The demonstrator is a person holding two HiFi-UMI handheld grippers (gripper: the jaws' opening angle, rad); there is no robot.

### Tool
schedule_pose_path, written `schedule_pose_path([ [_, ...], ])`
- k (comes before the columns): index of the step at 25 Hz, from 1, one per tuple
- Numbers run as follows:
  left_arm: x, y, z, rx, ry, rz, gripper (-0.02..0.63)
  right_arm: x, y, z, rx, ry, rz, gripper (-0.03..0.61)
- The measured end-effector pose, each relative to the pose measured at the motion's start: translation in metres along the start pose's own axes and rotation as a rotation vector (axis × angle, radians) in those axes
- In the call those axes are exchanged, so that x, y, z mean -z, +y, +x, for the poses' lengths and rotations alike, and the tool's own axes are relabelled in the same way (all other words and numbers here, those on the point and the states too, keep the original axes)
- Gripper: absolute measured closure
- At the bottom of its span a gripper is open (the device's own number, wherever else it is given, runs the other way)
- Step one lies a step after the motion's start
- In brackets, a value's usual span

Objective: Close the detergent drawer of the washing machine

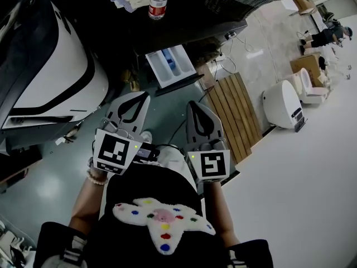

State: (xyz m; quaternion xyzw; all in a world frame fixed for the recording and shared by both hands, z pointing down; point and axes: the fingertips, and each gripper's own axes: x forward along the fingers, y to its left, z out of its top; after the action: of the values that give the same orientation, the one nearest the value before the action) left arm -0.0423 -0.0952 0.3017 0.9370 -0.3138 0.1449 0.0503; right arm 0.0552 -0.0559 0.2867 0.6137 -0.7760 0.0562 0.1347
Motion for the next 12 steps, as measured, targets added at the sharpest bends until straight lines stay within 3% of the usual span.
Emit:
schedule_pose_path([
  [12, -0.001, -0.001, 0.010, -0.026, 0.006, -0.003, 0.604, 0.000, -0.010, 0.005, -0.028, -0.005, -0.001, 0.575],
])
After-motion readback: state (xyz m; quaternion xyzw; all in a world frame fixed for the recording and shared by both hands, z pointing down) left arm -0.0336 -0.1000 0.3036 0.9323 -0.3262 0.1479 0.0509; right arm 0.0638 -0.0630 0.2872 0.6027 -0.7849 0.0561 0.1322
